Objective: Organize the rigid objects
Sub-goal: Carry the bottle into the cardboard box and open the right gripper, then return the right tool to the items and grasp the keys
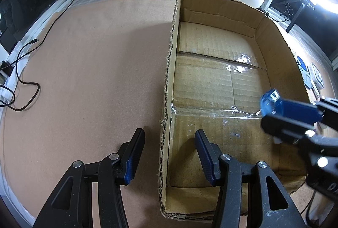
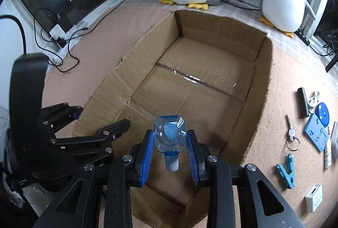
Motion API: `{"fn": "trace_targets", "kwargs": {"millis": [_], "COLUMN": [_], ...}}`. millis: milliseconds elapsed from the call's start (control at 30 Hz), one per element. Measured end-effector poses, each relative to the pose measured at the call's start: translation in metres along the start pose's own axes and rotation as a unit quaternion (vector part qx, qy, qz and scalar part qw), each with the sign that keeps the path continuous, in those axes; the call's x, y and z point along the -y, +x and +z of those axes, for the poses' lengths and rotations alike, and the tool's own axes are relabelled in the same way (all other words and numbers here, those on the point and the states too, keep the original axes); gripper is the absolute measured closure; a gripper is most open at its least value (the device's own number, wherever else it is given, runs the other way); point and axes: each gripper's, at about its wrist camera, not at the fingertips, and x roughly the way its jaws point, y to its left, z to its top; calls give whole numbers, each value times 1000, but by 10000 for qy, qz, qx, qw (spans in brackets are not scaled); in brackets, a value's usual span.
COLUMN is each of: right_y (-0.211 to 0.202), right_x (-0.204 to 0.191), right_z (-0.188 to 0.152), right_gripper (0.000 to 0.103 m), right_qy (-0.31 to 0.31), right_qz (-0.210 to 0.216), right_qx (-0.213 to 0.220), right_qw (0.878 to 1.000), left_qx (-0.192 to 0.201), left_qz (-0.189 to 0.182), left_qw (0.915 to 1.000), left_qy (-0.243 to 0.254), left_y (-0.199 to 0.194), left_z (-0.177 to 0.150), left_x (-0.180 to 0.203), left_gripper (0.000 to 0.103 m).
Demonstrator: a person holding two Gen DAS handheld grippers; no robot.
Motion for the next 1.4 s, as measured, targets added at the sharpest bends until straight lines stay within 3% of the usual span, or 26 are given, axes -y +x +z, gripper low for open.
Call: {"fn": "trace_targets", "kwargs": {"millis": [100, 167, 233, 700, 1100, 1400], "right_y": [0, -1, -4, -45, -86, -70], "right_x": [-1, -1, 0, 23, 107, 183], "right_z": [-2, -1, 0, -1, -16, -35], "right_gripper": [73, 60, 54, 54, 54, 55], "right_qy": [1, 38, 88, 548, 1756, 2852], "right_qz": [-4, -11, -29, 296, 164, -28], "right_qx": [-2, 27, 103, 527, 973, 742], "right_qw": [10000, 10000, 9999, 9967, 9795, 9556], "left_qx": [3, 6, 5, 28, 30, 31], "left_qz": [8, 14, 12, 44, 46, 45], "left_qw": [10000, 10000, 10000, 10000, 10000, 10000], "left_qy": [5, 5, 11, 25, 27, 25], "left_y": [0, 0, 0, -1, -1, -1], "left_z": [1, 1, 1, 0, -1, -1], "left_x": [0, 1, 1, 2, 3, 3], "left_gripper": [49, 49, 49, 49, 49, 49]}}
